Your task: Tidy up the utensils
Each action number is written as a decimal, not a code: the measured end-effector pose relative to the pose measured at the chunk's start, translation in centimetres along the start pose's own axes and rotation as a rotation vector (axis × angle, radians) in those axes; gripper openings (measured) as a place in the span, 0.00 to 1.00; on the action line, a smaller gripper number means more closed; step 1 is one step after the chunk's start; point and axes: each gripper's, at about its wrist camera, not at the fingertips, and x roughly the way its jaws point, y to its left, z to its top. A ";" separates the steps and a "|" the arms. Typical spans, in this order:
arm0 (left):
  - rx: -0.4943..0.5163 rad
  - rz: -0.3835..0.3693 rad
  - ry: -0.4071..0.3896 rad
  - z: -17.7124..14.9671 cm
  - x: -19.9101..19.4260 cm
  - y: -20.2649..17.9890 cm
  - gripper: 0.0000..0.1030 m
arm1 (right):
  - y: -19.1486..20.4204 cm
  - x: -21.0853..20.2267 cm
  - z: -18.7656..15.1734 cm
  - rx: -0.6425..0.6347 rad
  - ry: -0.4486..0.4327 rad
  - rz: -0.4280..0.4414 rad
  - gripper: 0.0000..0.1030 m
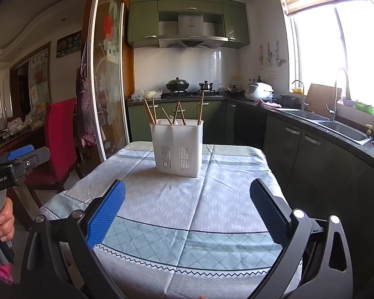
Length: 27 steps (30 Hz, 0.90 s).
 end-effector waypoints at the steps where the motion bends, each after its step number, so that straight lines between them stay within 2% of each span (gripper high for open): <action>1: -0.002 0.001 -0.001 0.0 0.0 0.0 0.93 | 0.0 0.0 -0.1 -0.001 0.001 0.001 0.96; 27: -0.015 -0.005 0.011 -0.1 0.1 0.2 0.93 | 0.1 0.4 -0.3 -0.007 0.010 0.006 0.96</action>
